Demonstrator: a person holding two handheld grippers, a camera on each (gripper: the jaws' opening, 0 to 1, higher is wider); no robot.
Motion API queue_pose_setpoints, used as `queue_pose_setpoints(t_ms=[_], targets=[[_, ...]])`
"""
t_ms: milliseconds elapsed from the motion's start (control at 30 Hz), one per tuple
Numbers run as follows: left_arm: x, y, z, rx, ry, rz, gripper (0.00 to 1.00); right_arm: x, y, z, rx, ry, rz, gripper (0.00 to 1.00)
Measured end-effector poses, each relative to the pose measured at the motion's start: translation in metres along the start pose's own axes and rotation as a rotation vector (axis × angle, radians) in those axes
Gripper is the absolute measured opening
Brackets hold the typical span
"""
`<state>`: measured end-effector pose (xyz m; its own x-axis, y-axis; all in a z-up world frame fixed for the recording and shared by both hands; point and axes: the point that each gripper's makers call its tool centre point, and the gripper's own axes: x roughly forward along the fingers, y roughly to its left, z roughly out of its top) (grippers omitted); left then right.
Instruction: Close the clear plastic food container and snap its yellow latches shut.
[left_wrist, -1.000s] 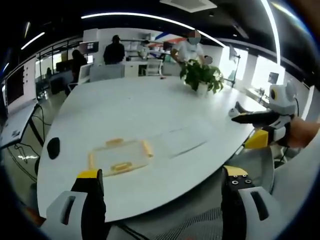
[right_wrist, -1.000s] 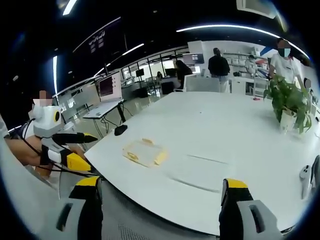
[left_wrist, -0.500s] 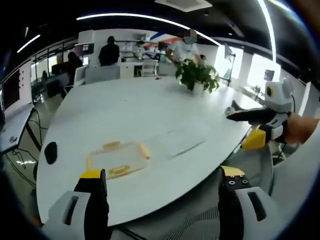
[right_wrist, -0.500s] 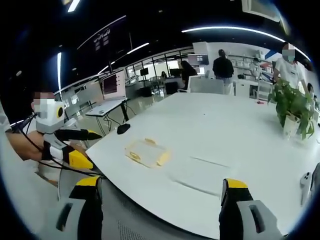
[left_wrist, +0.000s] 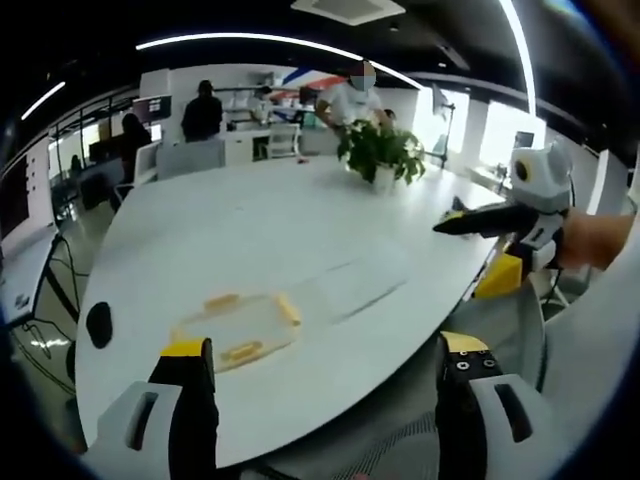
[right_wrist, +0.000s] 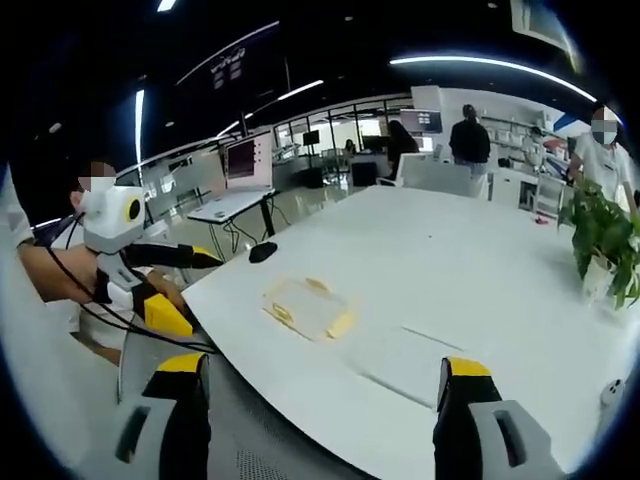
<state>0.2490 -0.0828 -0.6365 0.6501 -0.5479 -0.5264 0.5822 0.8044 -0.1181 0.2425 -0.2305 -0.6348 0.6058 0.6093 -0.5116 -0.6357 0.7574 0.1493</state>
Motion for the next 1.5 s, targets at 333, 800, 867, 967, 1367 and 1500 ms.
queue_pose_setpoints(t_ms=[333, 800, 867, 967, 1367, 1500], targets=[[-0.003, 0.014, 0.003, 0.015, -0.008, -0.002, 0.89, 0.009, 0.005, 0.008, -0.041, 0.008, 0.012, 0.93], [-0.009, 0.036, 0.002, 0.052, 0.016, -0.012, 0.83, 0.031, 0.013, 0.021, -0.118, 0.011, 0.038, 0.89], [-0.008, 0.037, 0.0, 0.061, 0.024, -0.018, 0.83, 0.033, 0.013, 0.025, -0.132, 0.003, 0.038, 0.88], [-0.009, 0.042, 0.002, 0.059, 0.026, -0.02, 0.84, 0.038, 0.015, 0.029, -0.151, 0.006, 0.045, 0.86], [-0.008, 0.058, 0.016, 0.082, 0.006, -0.04, 0.83, 0.052, 0.017, 0.043, -0.212, 0.004, 0.07, 0.86], [-0.006, 0.06, 0.018, 0.106, 0.011, -0.058, 0.82, 0.056, 0.017, 0.046, -0.247, 0.009, 0.081, 0.85]])
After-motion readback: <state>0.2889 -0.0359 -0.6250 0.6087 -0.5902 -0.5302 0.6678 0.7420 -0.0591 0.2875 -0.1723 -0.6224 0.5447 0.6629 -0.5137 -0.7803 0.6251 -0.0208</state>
